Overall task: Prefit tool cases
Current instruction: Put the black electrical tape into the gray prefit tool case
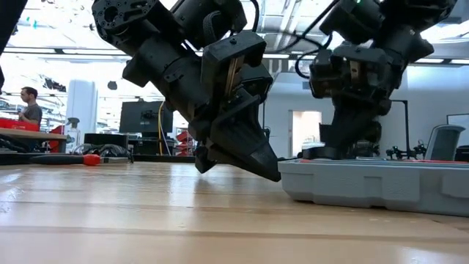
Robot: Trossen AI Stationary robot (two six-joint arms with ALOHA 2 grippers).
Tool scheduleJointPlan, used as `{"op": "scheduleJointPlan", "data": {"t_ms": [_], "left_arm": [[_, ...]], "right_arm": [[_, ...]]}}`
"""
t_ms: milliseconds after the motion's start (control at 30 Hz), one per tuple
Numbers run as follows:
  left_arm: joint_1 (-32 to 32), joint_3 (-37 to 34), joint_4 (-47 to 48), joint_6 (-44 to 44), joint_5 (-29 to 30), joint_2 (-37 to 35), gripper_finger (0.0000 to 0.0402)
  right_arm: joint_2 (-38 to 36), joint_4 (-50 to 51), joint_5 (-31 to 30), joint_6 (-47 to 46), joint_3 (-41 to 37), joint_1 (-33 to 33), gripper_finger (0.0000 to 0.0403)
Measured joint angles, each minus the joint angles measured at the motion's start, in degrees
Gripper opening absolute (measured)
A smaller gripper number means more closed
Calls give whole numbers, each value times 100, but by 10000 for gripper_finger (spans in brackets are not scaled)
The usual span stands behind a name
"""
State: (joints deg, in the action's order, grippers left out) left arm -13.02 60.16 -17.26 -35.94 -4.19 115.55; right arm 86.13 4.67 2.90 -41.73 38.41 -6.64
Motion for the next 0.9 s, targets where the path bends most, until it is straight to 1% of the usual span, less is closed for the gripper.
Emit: {"op": "scheduleJointPlan", "data": {"t_ms": [200,267,333,467,600,700,767,900], "left_arm": [[0,0,10,95,0,0,0],[0,0,26,142,0,0,0],[0,0,36,164,-2,0,0],[0,0,34,231,-4,0,0],[0,0,37,275,-4,0,0],[16,0,37,294,-4,-2,0],[37,0,35,297,-4,0,0],[84,0,35,297,-52,-1,0]], "right_arm": [[39,-59,104,-223,-2,117,127],[39,-74,127,-292,0,107,146],[39,-67,133,-362,0,98,155],[39,-109,-3,-497,-5,-56,155],[132,-519,-3,-878,-209,-225,145],[134,-783,-165,-1184,-393,-343,139],[133,-896,-283,-1247,-436,-366,139],[174,-1075,-291,-1245,-444,-332,138]]}}
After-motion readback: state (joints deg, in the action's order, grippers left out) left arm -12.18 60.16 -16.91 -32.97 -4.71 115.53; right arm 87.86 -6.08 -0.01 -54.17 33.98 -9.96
